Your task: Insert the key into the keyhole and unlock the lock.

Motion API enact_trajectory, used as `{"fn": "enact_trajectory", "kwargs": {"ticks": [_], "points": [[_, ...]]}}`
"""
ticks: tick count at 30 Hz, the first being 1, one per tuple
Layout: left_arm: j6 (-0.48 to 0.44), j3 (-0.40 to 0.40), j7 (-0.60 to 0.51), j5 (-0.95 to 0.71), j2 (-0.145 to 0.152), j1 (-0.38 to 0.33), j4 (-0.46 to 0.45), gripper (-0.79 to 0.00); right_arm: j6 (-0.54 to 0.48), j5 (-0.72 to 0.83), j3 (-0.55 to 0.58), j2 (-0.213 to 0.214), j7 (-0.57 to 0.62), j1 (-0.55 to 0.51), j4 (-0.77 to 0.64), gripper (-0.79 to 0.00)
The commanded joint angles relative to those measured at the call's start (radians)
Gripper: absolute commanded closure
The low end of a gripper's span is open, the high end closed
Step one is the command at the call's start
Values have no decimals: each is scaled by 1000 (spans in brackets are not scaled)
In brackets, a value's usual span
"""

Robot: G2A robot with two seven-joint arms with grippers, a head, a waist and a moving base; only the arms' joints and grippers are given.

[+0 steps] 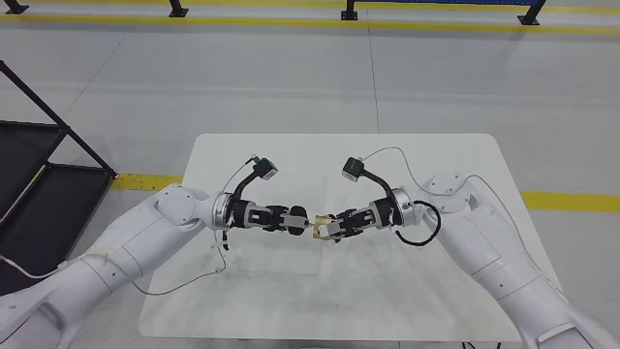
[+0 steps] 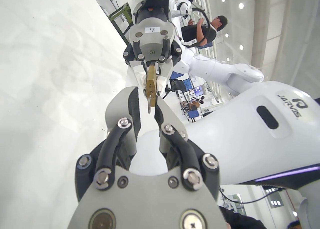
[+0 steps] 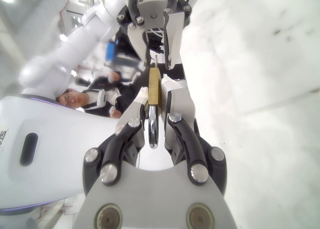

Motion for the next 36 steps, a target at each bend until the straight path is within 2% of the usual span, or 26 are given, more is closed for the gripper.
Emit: {"fn": "enact_trajectory", "kwargs": {"ticks": [1,3,9,11,36], "points": [[8,-6,-6,1,-3,4,1,-120,1,-6,2,1,-3,-2,-4,0],[15,-13,-11,4,-6,8,2,-65,3,-14,5,2,-10,-5,-8,0],[26,-33,-23,6,-16,21,8,-40,8,-30,14,5,-23,-11,-19,0],[30,-40,-27,8,-19,25,11,0,10,-30,16,5,-22,-11,-21,0],[40,-111,-77,37,-61,58,13,0,24,-27,22,4,-19,-9,-17,0]]}}
